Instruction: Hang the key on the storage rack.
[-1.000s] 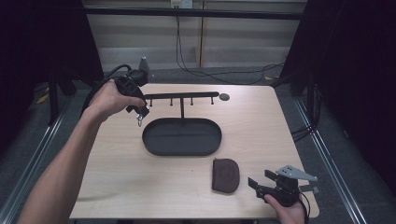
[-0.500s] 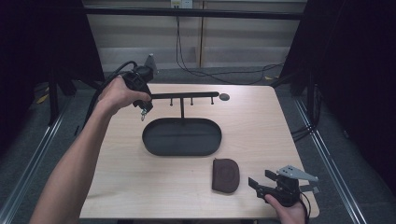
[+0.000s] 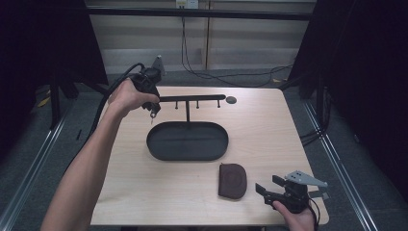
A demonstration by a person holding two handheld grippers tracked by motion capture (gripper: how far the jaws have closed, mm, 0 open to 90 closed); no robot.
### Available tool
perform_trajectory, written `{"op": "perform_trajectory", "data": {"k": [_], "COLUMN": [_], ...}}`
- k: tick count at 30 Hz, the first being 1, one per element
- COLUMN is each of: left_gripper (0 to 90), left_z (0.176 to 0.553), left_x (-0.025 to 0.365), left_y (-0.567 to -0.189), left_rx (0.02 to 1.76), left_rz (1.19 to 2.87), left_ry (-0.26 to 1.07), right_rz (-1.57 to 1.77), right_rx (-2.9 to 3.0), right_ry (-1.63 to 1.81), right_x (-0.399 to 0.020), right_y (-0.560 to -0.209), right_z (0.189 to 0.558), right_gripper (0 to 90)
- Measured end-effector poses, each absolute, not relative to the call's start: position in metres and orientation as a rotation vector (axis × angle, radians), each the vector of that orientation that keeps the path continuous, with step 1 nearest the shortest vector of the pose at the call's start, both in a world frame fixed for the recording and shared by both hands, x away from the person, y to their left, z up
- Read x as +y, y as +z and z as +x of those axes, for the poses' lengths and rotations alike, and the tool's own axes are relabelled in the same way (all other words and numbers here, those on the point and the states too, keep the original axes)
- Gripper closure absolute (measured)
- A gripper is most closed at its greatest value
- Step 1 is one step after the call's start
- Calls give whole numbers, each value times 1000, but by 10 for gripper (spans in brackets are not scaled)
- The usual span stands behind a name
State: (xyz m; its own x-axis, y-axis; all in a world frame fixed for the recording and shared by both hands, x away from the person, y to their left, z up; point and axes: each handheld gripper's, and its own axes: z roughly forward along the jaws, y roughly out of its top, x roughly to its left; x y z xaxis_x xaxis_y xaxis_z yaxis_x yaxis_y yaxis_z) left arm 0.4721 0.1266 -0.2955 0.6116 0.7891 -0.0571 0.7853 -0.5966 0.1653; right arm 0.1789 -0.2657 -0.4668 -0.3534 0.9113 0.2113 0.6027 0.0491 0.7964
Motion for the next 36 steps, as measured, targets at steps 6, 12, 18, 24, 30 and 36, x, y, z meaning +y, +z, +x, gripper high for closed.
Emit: {"op": "perform_trajectory", "data": {"k": [6, 12, 18, 24, 30, 36], "left_gripper": [685, 685, 683, 688, 652, 622], "left_z": [475, 477, 478, 475, 473, 469], "left_x": [127, 126, 126, 125, 131, 135], "left_y": [-297, -298, -299, -299, -296, -297], "left_rx": [1334, 1378, 1378, 1380, 1361, 1356], "left_rz": [2654, 2626, 2616, 2623, 2601, 2591], "left_ry": [46, 57, 56, 69, 37, 41], "right_rz": [1524, 1526, 1524, 1523, 1523, 1528], "right_rx": [1983, 1985, 1985, 1987, 1989, 1990], "right_ry": [1214, 1212, 1215, 1211, 1205, 1206], "right_x": [-266, -266, -266, -266, -265, -264], "right_y": [-467, -467, -467, -467, -467, -467], "right_z": [179, 179, 179, 179, 179, 181], "right_gripper": [229, 228, 229, 229, 229, 229]}}
